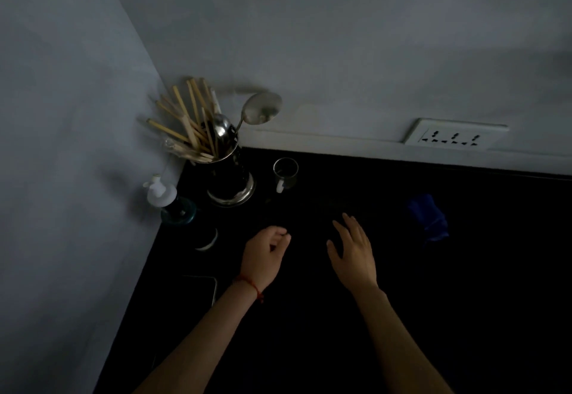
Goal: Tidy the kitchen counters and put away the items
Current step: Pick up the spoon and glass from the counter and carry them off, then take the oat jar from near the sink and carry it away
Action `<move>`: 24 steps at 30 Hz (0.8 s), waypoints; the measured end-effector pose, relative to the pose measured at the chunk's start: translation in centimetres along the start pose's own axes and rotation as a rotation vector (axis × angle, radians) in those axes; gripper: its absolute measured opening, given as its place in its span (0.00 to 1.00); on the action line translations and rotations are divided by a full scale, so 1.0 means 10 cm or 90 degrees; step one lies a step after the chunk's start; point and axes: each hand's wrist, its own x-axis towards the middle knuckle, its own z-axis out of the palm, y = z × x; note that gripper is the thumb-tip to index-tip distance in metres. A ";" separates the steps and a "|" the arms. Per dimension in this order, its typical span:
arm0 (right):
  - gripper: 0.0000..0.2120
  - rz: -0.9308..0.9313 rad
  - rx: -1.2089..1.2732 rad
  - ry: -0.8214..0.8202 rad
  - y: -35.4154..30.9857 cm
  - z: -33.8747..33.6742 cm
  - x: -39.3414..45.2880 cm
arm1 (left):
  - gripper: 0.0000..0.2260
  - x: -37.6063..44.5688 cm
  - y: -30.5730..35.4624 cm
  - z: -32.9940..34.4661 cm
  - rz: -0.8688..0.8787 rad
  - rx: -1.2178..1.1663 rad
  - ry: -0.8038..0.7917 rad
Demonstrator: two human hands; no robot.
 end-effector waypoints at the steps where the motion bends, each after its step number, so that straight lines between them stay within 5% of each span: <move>1: 0.22 0.016 0.002 0.003 0.04 -0.05 -0.13 | 0.10 -0.08 -0.03 0.00 0.017 0.022 -0.019; 7: 0.22 0.202 -0.004 0.028 0.41 -0.28 -1.05 | 0.09 -0.41 -0.10 0.13 0.046 0.075 -0.229; 12: 0.22 0.320 0.085 0.174 0.76 -0.35 -2.18 | 0.06 -0.65 0.05 0.46 0.069 0.080 -0.428; 24: 0.18 0.741 0.219 0.433 1.46 0.00 -4.91 | 0.10 -2.61 0.51 2.12 0.350 0.233 -0.616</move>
